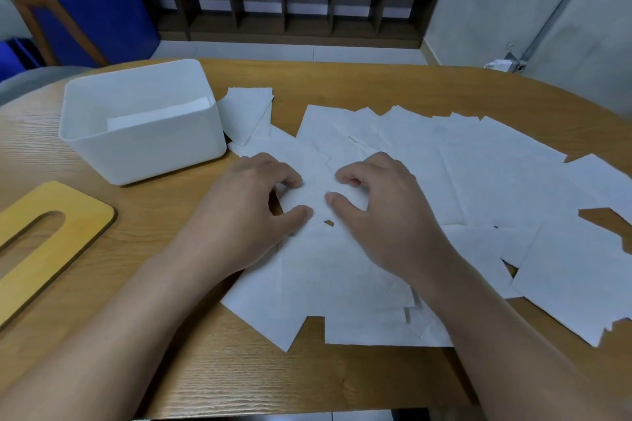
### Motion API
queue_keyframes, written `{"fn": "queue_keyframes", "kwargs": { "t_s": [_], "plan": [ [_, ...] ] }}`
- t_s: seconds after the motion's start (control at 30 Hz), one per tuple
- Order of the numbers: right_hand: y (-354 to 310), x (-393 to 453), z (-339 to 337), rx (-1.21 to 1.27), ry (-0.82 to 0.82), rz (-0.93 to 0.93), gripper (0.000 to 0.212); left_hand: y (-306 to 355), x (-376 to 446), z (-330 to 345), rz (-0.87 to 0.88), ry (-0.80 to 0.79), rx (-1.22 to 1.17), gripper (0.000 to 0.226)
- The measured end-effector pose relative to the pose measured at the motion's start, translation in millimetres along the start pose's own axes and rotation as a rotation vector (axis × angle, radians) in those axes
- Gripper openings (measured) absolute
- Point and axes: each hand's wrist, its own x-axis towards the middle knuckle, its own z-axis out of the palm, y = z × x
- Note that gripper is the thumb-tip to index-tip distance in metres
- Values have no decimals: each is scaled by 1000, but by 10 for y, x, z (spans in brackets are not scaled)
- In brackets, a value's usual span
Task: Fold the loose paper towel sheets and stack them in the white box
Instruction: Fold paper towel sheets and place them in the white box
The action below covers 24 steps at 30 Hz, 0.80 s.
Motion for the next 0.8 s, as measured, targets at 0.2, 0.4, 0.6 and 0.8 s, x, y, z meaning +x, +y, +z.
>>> {"fn": "queue_keyframes", "kwargs": {
  "t_s": [0.2,0.4,0.6,0.8],
  "plan": [
    [-49,8,46,-8,-16,39,28,39,-1,32,50,59,24,12],
    [-39,-14,5,156,5,63,14,6,-5,30,-2,108,-90,7],
    [-43,-40,10,184,12,41,16,-55,-18,-62,-199,157,-381,13],
    [-114,-47,-137,303,80,-73,49,109,-48,-220,-124,93,-825,13]
  ]
}}
